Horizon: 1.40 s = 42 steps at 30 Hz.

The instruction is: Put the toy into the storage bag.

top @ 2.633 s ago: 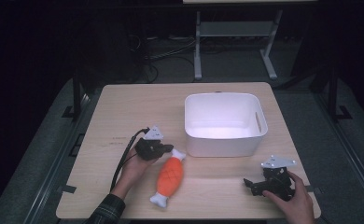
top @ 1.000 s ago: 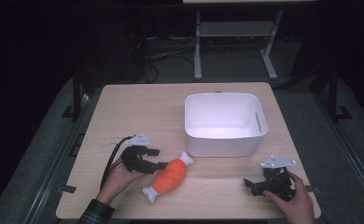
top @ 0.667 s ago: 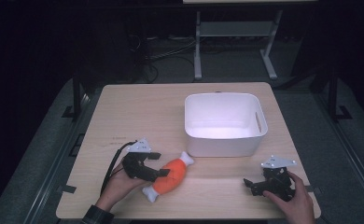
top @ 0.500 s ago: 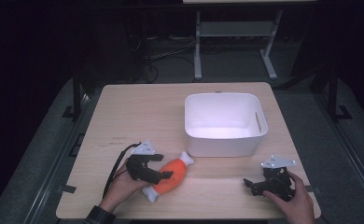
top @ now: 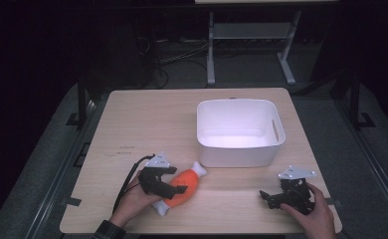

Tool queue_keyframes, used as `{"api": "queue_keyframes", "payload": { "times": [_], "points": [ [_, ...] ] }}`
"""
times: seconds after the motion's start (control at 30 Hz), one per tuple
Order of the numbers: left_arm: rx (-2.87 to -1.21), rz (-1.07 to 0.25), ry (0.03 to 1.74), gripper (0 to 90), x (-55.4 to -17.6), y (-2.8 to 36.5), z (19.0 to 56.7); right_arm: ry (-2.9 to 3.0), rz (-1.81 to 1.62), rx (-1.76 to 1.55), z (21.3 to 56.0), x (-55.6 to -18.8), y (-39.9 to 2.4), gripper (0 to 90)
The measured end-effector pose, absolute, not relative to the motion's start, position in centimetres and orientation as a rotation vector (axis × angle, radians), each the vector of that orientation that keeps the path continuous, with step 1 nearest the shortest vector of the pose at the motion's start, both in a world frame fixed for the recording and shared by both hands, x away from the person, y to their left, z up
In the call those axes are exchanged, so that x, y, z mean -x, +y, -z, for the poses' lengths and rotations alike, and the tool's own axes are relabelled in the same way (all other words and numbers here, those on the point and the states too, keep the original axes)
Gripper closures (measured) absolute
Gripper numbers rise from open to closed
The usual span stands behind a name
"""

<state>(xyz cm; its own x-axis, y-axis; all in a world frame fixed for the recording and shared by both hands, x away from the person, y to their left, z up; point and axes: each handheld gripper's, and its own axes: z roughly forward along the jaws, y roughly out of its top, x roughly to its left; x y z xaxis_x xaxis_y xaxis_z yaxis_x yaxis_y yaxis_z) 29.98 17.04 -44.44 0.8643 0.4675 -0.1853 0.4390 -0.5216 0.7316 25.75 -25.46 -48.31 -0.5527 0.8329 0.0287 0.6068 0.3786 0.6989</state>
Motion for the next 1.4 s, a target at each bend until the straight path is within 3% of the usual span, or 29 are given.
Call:
{"api": "queue_keyframes", "payload": {
  "times": [0.47,0.77,1.4],
  "points": [
    [-2.25,0.019,0.61,15.7,-29.5,15.4,45.6,2.312,-0.964,-1.263,48.3,-25.7,-25.4,0.0],
    [-2.311,0.044,0.563,24.6,-29.2,14.6,46.0,2.312,-0.963,-1.264,48.3,-25.7,-25.4,0.0],
    [-2.308,0.062,0.549,29.5,-29.2,14.6,45.8,2.312,-0.963,-1.264,48.3,-25.7,-25.4,0.0]
  ]
}}
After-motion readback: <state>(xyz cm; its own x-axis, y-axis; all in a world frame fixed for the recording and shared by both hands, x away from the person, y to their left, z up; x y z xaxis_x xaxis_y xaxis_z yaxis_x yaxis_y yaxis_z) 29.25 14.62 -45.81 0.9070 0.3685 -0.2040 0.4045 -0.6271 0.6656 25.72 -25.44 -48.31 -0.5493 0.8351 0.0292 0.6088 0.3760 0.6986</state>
